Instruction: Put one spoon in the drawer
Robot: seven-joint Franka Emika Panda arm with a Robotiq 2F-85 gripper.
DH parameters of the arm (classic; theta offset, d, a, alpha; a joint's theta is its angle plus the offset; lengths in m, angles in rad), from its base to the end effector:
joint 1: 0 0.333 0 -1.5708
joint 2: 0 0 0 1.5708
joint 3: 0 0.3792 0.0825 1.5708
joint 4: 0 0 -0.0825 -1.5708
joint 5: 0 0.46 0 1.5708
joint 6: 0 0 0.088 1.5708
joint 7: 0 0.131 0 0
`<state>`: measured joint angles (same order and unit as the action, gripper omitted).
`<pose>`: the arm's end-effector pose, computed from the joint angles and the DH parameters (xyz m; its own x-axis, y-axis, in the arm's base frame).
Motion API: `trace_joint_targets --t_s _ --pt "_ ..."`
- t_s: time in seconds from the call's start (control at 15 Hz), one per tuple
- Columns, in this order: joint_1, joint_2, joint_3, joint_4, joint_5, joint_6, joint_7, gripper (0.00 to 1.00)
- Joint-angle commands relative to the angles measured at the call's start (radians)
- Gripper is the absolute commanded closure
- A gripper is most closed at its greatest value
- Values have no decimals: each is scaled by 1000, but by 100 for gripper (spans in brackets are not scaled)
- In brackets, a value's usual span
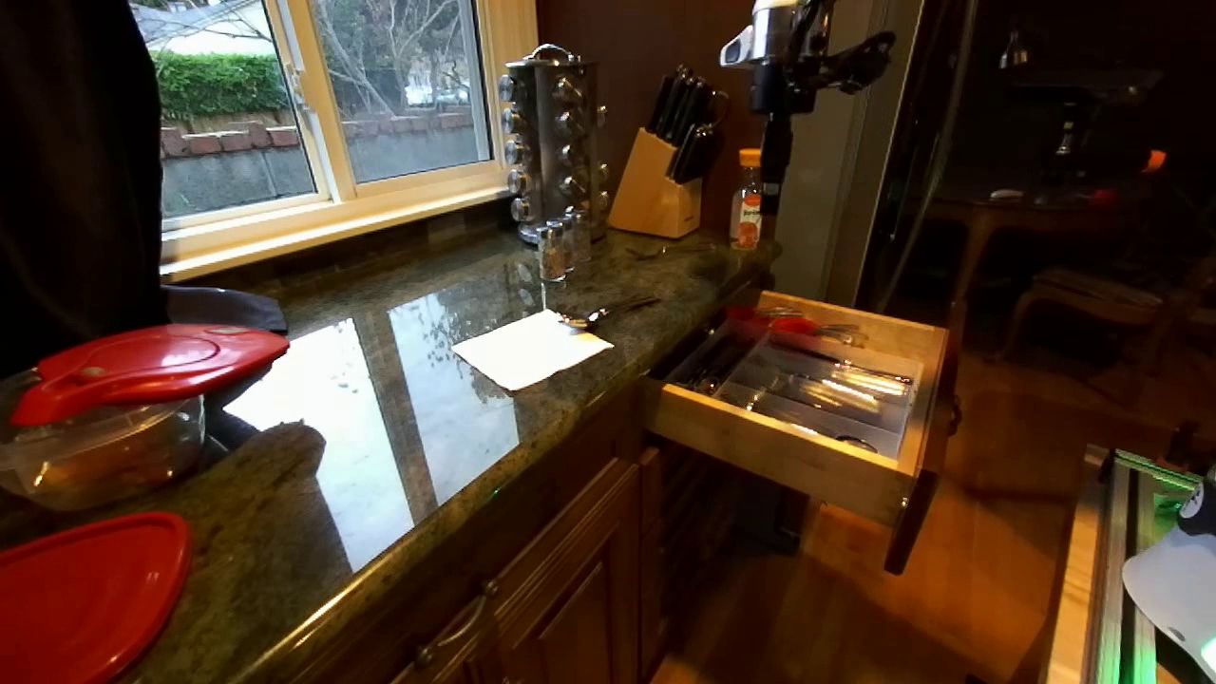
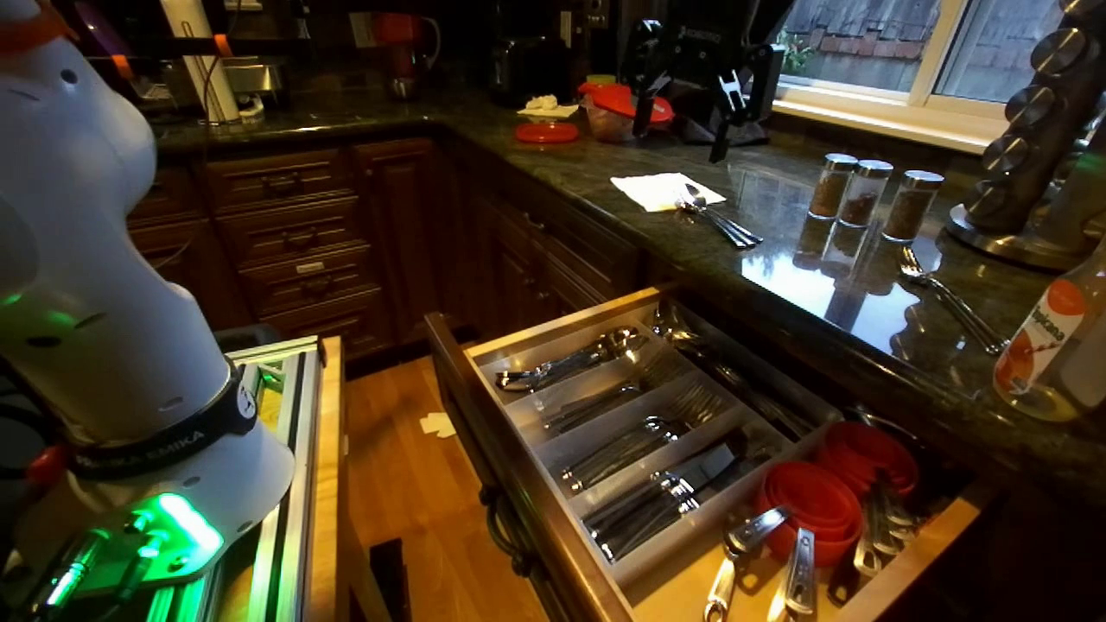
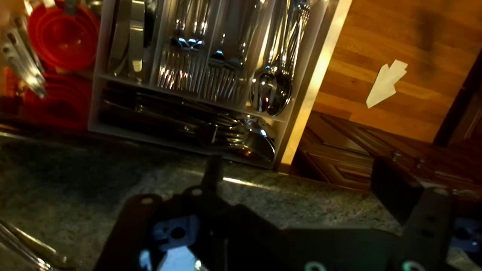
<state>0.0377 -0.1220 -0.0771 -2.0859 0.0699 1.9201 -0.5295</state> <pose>0.5743 -0.0172 0.4848 0.8936 0.4489 -0.0017 0.4471 -0.8903 -0.0865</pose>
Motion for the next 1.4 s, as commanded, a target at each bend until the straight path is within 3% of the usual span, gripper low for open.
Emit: trace_joint_targets --t_s 0.0,0.53,0.6,1.33 --pt "-1 118 22 102 -27 25 -168 0" --pt "-4 222 105 105 -57 244 -490 0" --pt "-10 210 101 115 -50 203 -412 0" --pt "-10 226 114 115 -51 230 -473 0"
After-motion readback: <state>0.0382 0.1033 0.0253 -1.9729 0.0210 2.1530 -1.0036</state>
